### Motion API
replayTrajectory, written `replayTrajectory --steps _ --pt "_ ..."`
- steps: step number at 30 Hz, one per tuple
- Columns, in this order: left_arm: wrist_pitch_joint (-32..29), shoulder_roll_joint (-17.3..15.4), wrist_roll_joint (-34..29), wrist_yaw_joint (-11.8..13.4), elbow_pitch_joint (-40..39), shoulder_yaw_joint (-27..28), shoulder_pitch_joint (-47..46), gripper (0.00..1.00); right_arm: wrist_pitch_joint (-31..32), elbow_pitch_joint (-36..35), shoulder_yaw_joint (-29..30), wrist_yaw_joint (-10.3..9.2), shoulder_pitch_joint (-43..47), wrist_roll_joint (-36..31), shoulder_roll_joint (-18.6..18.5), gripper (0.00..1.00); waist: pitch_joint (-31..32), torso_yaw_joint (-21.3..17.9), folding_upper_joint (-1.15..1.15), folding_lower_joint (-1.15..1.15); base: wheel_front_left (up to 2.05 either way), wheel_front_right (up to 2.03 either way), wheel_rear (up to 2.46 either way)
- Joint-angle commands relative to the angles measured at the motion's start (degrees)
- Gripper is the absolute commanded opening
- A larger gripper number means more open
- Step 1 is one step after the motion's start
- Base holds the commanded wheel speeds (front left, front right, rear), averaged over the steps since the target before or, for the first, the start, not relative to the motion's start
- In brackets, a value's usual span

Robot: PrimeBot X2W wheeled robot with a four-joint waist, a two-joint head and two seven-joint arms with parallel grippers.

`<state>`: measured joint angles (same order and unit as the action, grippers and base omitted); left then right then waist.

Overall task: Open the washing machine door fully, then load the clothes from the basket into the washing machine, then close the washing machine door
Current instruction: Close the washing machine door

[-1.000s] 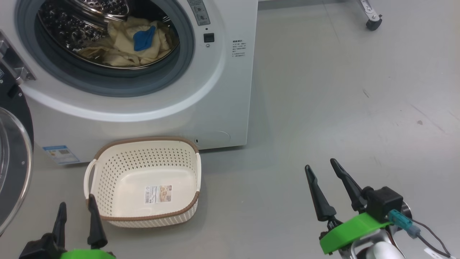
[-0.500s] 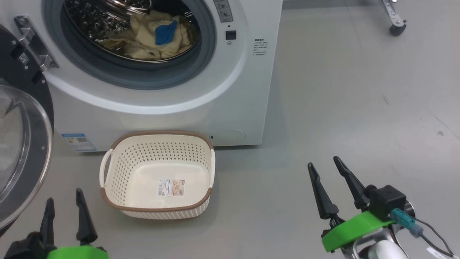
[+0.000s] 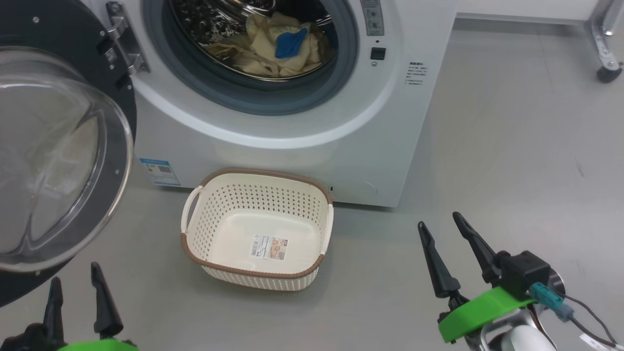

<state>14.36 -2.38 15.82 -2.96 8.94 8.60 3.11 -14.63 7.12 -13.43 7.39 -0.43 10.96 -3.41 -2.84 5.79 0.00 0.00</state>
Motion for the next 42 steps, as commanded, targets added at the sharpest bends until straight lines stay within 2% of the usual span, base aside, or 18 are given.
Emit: replayTrajectory --steps 1,19,42 --pt "0.6 -0.5 0.5 0.3 -2.4 1.6 -1.0 1.00 -0.4 -1.9 -1.3 0.10 -3.0 -0.4 -0.8 1.00 0.2 2.0 0.00 0.00 0.00 0.00 0.00" --pt "0.6 -0.5 1.5 2.7 -4.3 0.6 0.6 1.00 -0.4 -1.6 -2.7 0.10 -4.4 -0.5 -2.4 1.00 0.8 12.7 0.00 0.00 0.00 0.00 0.00" --pt "0.6 -0.5 2.8 4.1 -5.3 1.7 1.7 1.00 -0.4 -1.7 -3.1 0.10 -3.8 -0.5 -2.4 1.00 1.2 17.7 0.00 0.00 0.00 0.00 0.00"
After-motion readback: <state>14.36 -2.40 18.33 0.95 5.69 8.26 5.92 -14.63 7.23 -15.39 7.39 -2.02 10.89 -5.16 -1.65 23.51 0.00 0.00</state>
